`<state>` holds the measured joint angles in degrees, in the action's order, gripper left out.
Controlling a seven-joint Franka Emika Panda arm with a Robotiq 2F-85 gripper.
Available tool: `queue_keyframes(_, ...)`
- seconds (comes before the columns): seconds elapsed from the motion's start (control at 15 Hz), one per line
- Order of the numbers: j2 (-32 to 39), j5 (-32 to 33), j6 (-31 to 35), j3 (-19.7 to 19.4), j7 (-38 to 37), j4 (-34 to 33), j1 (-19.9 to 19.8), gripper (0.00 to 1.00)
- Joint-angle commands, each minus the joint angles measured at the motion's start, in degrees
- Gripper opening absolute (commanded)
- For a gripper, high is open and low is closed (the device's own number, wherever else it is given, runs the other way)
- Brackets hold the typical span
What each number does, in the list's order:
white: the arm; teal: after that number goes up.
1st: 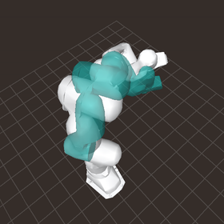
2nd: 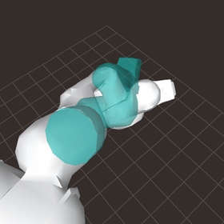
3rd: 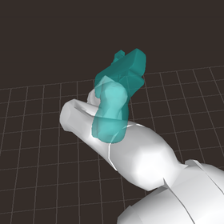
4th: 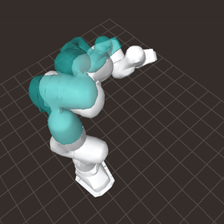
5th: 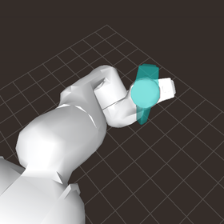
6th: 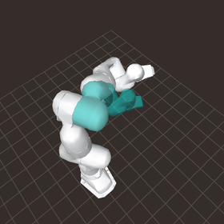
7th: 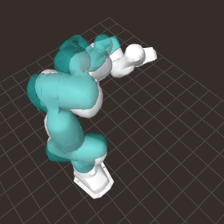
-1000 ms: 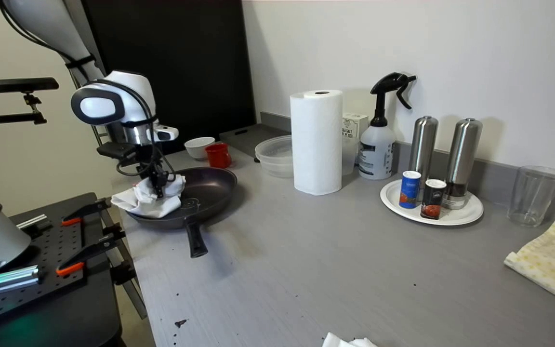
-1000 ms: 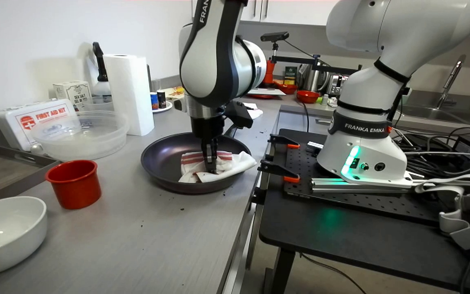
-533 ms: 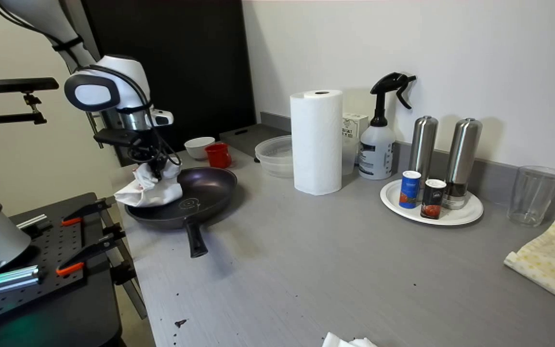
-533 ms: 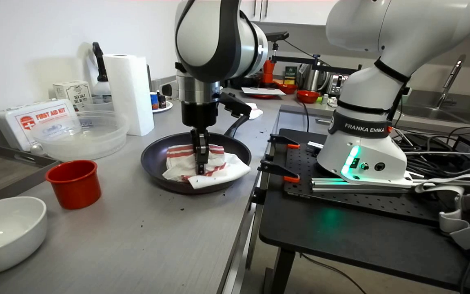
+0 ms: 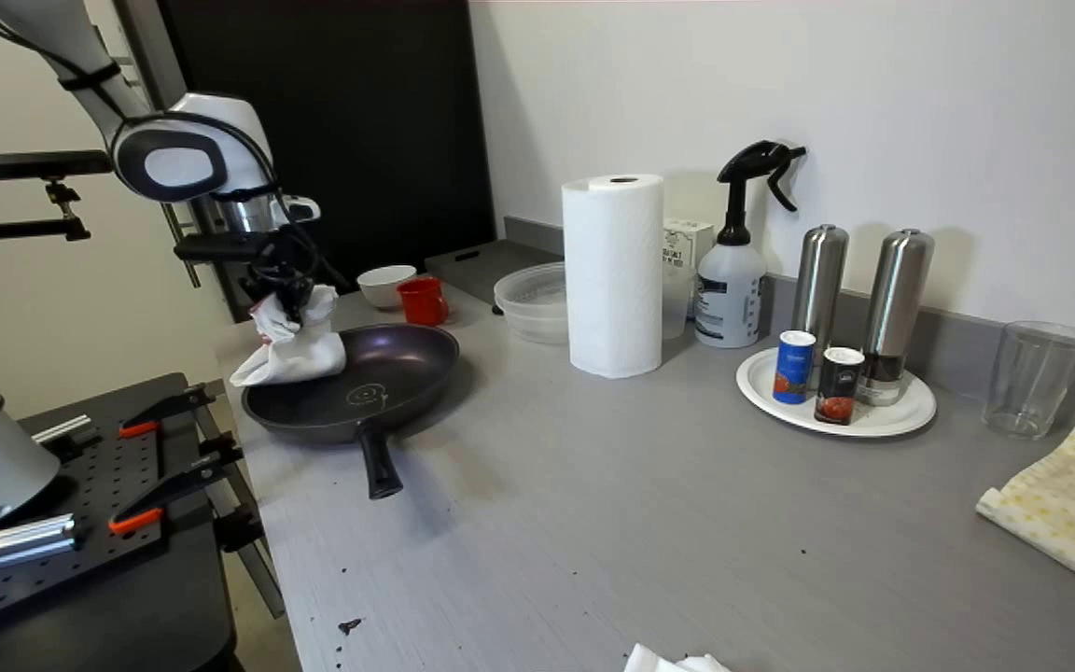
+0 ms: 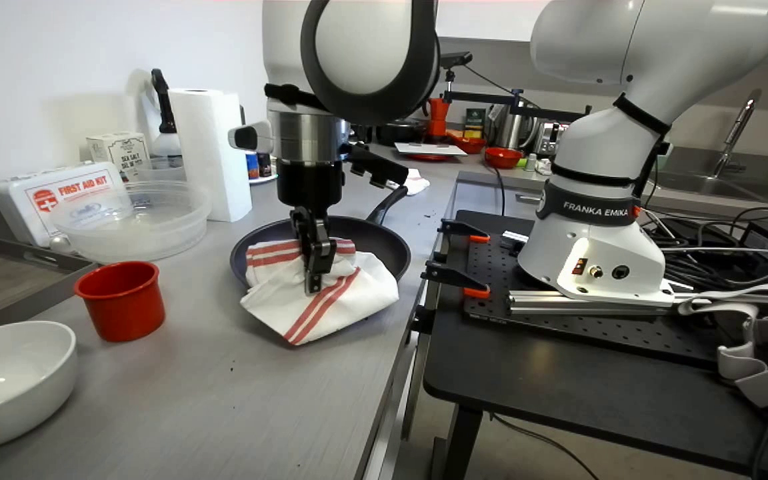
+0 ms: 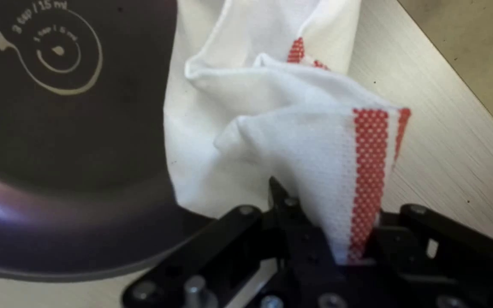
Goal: Clean the pan
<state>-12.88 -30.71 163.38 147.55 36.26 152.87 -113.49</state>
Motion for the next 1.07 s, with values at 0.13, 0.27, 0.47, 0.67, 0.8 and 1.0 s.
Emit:
queue_keyframes(0.13,-2.29,14.42,-3.34,-6.43,-15.03,-5.53,10.24,0.04)
queue_keyframes(0.27,-2.90,18.75,-6.67,-8.33,-19.53,-8.40,13.01,0.04)
queue_keyframes(0.47,-3.99,22.98,-12.71,-9.45,-24.28,-13.38,15.70,0.04)
queue_keyframes(0.67,-7.48,18.49,-19.58,-17.74,-21.68,-18.46,26.07,0.04)
queue_keyframes(0.8,-9.89,16.60,-23.71,-20.29,-20.59,-21.68,29.68,0.04)
queue_keyframes(1.0,-13.49,13.70,-28.61,-21.90,-19.21,-25.87,32.13,0.04)
